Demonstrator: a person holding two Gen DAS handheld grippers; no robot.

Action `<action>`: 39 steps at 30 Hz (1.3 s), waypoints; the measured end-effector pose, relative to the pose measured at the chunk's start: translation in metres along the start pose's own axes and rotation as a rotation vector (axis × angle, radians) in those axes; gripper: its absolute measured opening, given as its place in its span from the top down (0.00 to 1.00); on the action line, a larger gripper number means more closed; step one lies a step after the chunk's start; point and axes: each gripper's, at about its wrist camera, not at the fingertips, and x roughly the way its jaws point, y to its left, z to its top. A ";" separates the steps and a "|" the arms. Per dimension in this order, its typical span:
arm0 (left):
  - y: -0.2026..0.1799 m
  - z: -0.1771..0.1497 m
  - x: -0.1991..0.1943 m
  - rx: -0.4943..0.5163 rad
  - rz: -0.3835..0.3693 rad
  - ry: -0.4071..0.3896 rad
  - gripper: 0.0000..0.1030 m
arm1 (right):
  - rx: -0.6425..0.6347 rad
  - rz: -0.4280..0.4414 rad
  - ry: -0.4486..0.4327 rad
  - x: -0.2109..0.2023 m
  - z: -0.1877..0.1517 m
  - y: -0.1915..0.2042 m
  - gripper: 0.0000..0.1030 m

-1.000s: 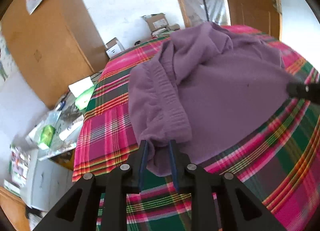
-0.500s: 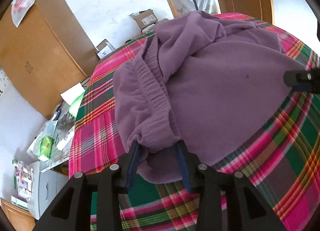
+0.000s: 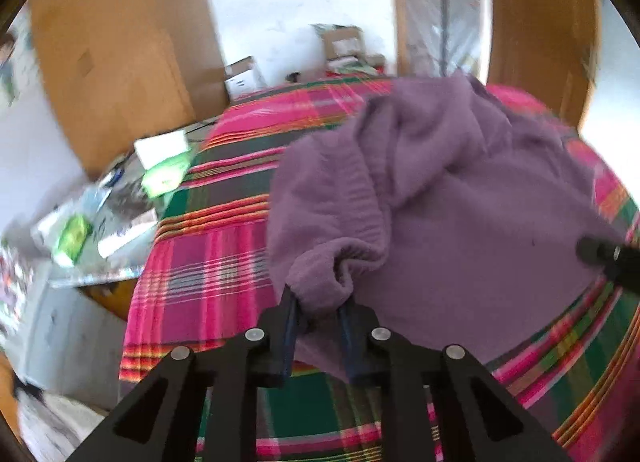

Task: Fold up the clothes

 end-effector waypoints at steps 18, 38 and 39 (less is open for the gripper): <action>0.038 -0.018 -0.050 -0.385 -0.103 -0.099 0.85 | -0.164 -0.056 -0.234 -0.061 -0.014 0.033 0.93; 0.041 -0.109 -0.075 -0.543 -0.132 -0.022 0.85 | -0.457 -0.111 -0.158 -0.108 -0.080 0.032 0.93; 0.040 -0.112 -0.077 -0.544 -0.130 -0.024 0.85 | -0.450 -0.108 -0.139 -0.106 -0.081 0.028 0.93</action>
